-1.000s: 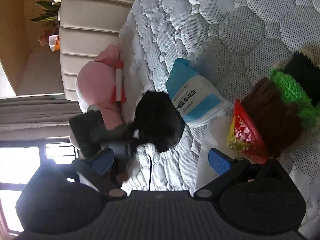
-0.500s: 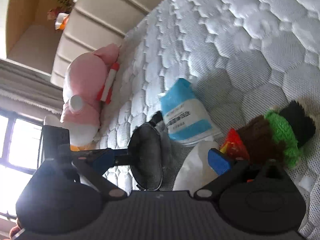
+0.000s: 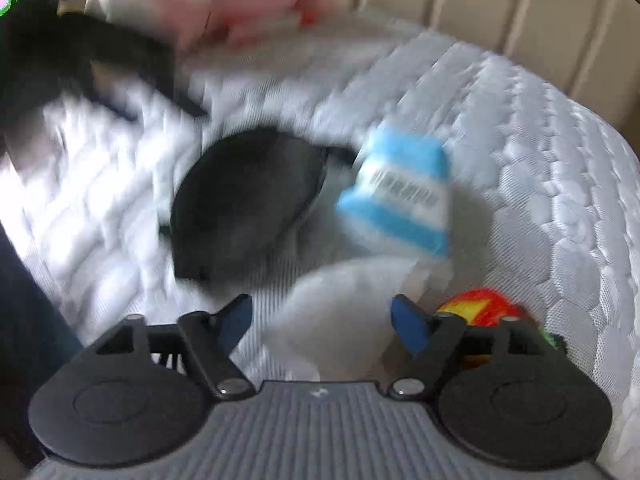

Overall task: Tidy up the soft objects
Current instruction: 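Wipe the knee pad's black face with the right gripper's tissue while the left gripper holds it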

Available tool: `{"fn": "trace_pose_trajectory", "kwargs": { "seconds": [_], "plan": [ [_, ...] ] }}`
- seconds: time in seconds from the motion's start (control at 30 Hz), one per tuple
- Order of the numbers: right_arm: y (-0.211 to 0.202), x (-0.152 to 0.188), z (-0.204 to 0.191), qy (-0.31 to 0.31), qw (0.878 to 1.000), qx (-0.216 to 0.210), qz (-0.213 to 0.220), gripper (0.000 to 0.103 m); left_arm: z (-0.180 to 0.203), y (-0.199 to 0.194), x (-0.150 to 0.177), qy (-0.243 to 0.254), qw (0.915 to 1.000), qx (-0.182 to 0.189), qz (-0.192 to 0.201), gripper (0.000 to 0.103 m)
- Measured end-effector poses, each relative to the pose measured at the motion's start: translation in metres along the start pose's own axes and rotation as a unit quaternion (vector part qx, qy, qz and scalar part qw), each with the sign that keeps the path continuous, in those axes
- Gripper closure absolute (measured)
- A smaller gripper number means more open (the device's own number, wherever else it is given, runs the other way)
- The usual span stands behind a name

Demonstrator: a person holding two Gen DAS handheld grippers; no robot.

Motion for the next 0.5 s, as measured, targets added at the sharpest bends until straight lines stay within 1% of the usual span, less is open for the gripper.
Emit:
{"fn": "trace_pose_trajectory", "kwargs": {
  "seconds": [0.03,0.07,0.1,0.13,0.17,0.23,0.3,0.37,0.4,0.47,0.5],
  "plan": [
    [0.005,0.000,-0.001,-0.010,1.000,0.013,-0.001,0.047,-0.003,0.000,0.000,-0.002,1.0000,0.000,-0.003,0.000],
    [0.005,-0.002,0.002,-0.008,1.000,0.022,0.006,0.060,-0.005,-0.001,0.000,-0.004,1.0000,-0.001,-0.006,0.000],
    [0.004,-0.006,0.006,-0.002,0.999,0.029,0.015,0.080,-0.008,-0.001,0.001,-0.007,0.9999,-0.001,-0.008,0.000],
    [-0.001,-0.011,0.014,0.025,0.999,0.027,0.023,0.086,-0.010,-0.001,0.001,-0.009,0.9999,-0.002,-0.011,0.000],
    [-0.007,-0.018,0.023,0.063,0.997,0.017,0.033,0.088,-0.013,-0.001,0.001,-0.011,0.9998,-0.002,-0.014,0.000],
    [-0.023,-0.035,0.042,0.135,0.989,-0.012,0.059,0.088,-0.018,-0.002,0.001,-0.015,0.9997,-0.003,-0.020,0.000],
    [-0.035,-0.058,0.049,0.173,0.981,-0.043,0.083,0.088,-0.023,-0.003,0.002,-0.020,0.9995,-0.004,-0.025,0.000],
    [-0.037,-0.081,0.047,0.198,0.971,-0.095,0.094,0.088,-0.028,-0.003,0.002,-0.024,0.9992,-0.005,-0.031,0.000],
    [-0.033,-0.092,0.042,0.215,0.964,-0.130,0.089,0.088,-0.030,-0.004,0.002,-0.026,0.9991,-0.005,-0.033,0.000],
    [-0.009,-0.110,0.030,0.246,0.947,-0.199,0.052,0.088,-0.023,0.002,0.005,-0.002,0.9987,-0.010,-0.049,0.000],
    [0.005,-0.115,0.023,0.256,0.942,-0.215,0.034,0.088,-0.019,0.005,0.006,0.013,0.9981,-0.013,-0.059,0.000]
  ]
}}
Point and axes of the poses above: each gripper's, at about its wrist camera, not at the fingertips, and y roughly the way its jaws point, z to its right, x to its underside, the point moved 4 cm from there along y, roughly the way its jaws point, and after that the axes turned 11 degrees about x, right-handed, at the moved point
